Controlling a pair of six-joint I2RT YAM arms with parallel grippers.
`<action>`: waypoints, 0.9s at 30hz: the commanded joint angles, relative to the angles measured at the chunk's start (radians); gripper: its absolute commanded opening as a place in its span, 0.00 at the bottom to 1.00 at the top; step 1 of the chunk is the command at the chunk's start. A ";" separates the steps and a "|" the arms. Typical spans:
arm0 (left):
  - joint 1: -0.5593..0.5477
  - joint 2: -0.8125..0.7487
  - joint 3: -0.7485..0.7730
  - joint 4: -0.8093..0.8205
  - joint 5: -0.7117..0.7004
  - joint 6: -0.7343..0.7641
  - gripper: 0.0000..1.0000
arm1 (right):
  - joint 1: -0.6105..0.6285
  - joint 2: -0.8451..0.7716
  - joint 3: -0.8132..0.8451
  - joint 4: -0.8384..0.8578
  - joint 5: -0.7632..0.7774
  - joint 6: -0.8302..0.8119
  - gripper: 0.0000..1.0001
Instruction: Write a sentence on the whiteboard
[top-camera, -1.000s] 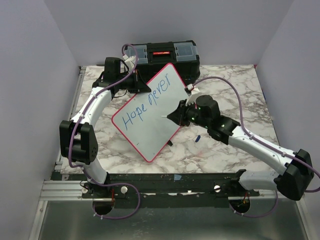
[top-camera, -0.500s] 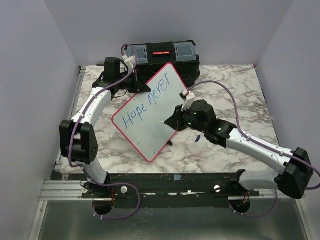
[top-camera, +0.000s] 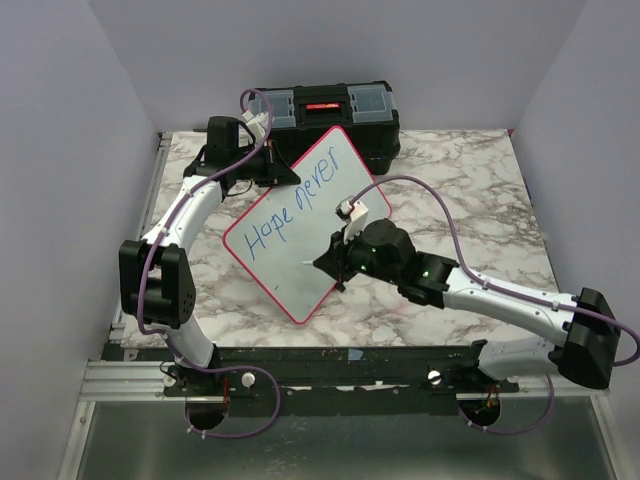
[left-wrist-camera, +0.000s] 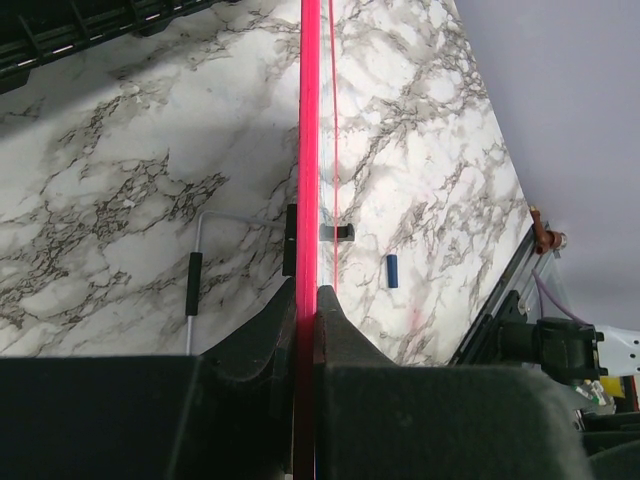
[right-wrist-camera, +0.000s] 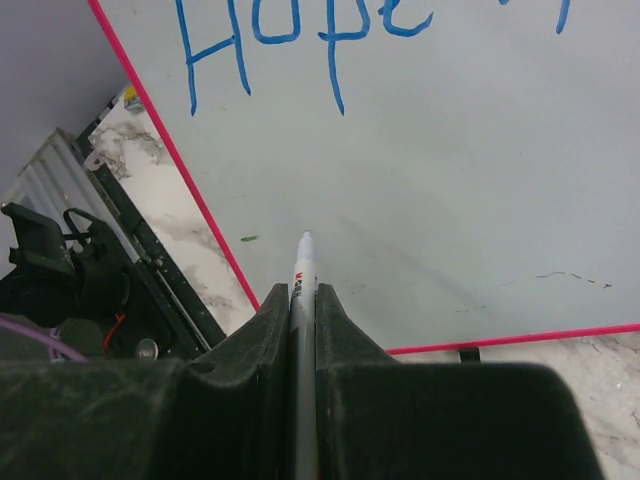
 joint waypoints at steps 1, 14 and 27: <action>-0.004 -0.011 -0.018 0.046 -0.021 0.062 0.00 | 0.034 0.039 0.007 0.064 0.068 -0.041 0.01; -0.004 -0.013 -0.019 0.045 -0.016 0.070 0.00 | 0.066 0.078 0.037 0.090 0.124 -0.071 0.01; -0.004 -0.021 -0.023 0.049 -0.012 0.066 0.00 | 0.068 0.150 0.090 0.119 0.211 -0.056 0.01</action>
